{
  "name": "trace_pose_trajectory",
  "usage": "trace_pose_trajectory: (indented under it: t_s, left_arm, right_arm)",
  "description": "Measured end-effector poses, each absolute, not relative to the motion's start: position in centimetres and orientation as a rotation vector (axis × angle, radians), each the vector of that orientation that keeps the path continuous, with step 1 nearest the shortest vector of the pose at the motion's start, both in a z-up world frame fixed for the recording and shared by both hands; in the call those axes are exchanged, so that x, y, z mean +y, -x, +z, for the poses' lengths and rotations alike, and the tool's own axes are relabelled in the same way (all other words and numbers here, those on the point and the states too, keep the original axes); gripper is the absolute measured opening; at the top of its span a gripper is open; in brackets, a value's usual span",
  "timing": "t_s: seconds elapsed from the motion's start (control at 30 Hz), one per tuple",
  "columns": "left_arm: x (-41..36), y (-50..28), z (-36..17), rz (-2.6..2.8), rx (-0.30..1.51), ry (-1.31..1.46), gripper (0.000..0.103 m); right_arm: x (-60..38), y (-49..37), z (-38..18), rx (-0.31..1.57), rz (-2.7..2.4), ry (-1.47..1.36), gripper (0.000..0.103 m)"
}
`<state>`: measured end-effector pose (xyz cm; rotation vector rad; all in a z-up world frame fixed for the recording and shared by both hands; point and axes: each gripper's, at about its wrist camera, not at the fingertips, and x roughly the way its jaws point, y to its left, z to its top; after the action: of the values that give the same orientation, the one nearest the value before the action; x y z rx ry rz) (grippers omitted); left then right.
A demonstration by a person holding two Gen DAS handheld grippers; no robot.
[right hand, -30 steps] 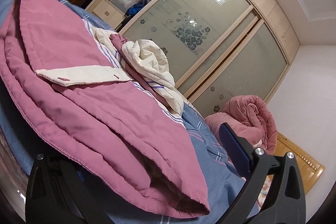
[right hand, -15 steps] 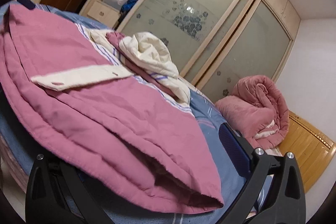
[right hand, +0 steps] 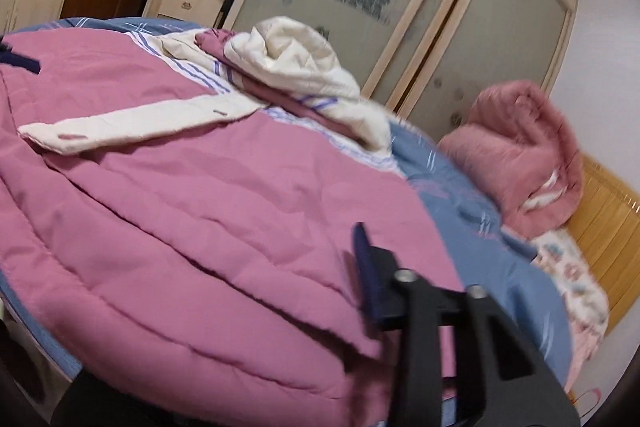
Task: Fold large clothes
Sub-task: 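Fold the held hem up toward the hood with both tools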
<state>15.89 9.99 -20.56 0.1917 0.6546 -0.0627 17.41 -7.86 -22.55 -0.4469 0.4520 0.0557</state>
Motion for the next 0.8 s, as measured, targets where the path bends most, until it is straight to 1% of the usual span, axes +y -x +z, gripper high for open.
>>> trace_pose_trajectory:
  t_s: [0.07,0.17,0.23,0.3,0.47,0.8]
  left_arm:
    - [10.2,-16.1,-20.6,-0.054,0.669,-0.173,0.058]
    - [10.1,-16.2,-20.7,-0.037,0.685,-0.171,0.049]
    - [10.4,-16.5,-20.8,-0.028,0.701,-0.144,0.041]
    - [10.8,-16.8,-20.8,-0.027,0.713,-0.122,0.038]
    - [11.1,-17.3,-21.0,-0.016,0.740,-0.074,0.037]
    - [10.8,-17.0,-21.6,0.013,0.721,-0.092,0.038]
  right_arm:
    - [-7.9,-17.6,-22.7,0.475,0.061,0.423,0.025]
    - [-8.0,-18.1,-23.1,0.513,0.067,0.389,0.021]
    - [-8.1,-18.4,-23.4,0.535,0.071,0.370,0.021]
    - [-8.1,-18.6,-23.6,0.548,0.074,0.350,0.021]
    - [-8.4,-19.0,-23.6,0.576,0.076,0.294,0.021]
    - [-8.8,-19.3,-23.8,0.592,0.079,0.213,0.020]
